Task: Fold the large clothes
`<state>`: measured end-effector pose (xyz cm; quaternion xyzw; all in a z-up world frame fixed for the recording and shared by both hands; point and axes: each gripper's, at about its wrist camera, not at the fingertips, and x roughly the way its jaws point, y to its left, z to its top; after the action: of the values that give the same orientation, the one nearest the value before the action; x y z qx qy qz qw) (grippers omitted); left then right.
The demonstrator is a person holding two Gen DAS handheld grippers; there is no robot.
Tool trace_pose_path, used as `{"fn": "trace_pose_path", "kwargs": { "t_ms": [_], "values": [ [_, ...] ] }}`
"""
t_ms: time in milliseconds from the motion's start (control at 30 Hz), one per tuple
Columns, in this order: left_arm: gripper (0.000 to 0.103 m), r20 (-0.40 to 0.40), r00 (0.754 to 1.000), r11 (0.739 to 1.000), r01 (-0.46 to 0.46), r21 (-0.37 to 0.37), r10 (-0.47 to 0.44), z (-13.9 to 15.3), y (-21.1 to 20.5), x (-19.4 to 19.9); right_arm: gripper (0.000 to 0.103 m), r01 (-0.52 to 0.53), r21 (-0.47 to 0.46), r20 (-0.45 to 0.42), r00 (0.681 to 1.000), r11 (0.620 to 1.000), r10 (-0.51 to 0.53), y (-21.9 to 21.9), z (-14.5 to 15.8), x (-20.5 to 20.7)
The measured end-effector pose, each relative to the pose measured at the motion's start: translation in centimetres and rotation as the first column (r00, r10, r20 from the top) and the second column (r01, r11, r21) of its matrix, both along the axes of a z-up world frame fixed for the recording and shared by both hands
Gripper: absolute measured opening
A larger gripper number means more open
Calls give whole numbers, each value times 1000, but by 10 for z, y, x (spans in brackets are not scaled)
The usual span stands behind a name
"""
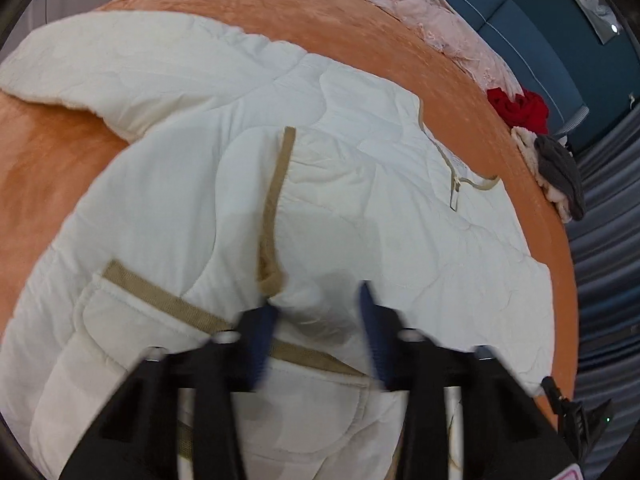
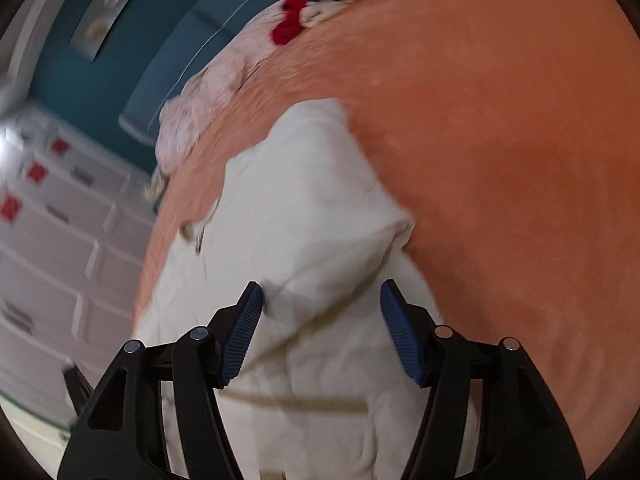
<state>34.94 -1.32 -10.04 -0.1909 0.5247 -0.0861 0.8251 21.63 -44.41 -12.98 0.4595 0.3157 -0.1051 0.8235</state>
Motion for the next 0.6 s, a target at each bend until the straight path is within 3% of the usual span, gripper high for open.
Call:
{"fn": "trace_pose_path", "kwargs": {
  "t_ms": [33,67,100,133,200,267,333,433,500,600],
  "values": [
    [6,18,1000,1000,7,11,-8,5,0,2,49,20,16,15,1000,1000,-20,-5,-2,2],
    [4,39,999,1000,17,20,-17,11,1,3,42,29,21,25,999,999,-30,-7,-2,5],
    [4,74,997,999,21,39,-24,20,2,4,22,32,22,35,999,999,-33,-9,1,10],
    [4,111,994,998,19,61,-26,30,4,5,12,30,6,48,998,1000,-30,-8,7,14],
    [4,177,984,997,17,75,-30,45,11,5,10,16,-57,98,995,998,-11,4,26,16],
    [4,213,977,994,5,108,-28,49,15,6,10,-17,-185,114,993,983,38,19,45,18],
    [4,207,977,984,6,180,-44,35,14,6,10,-67,-295,27,997,953,78,35,39,29],
    [4,133,990,972,17,235,-50,-5,8,7,9,-130,-357,-121,988,925,92,45,8,42],
    [5,128,990,966,23,257,-58,-23,8,3,10,-141,-366,-145,985,920,94,48,0,44],
    [8,180,981,953,12,302,-70,-30,4,-5,13,-152,-399,-185,979,904,83,53,-3,48]
  ]
}}
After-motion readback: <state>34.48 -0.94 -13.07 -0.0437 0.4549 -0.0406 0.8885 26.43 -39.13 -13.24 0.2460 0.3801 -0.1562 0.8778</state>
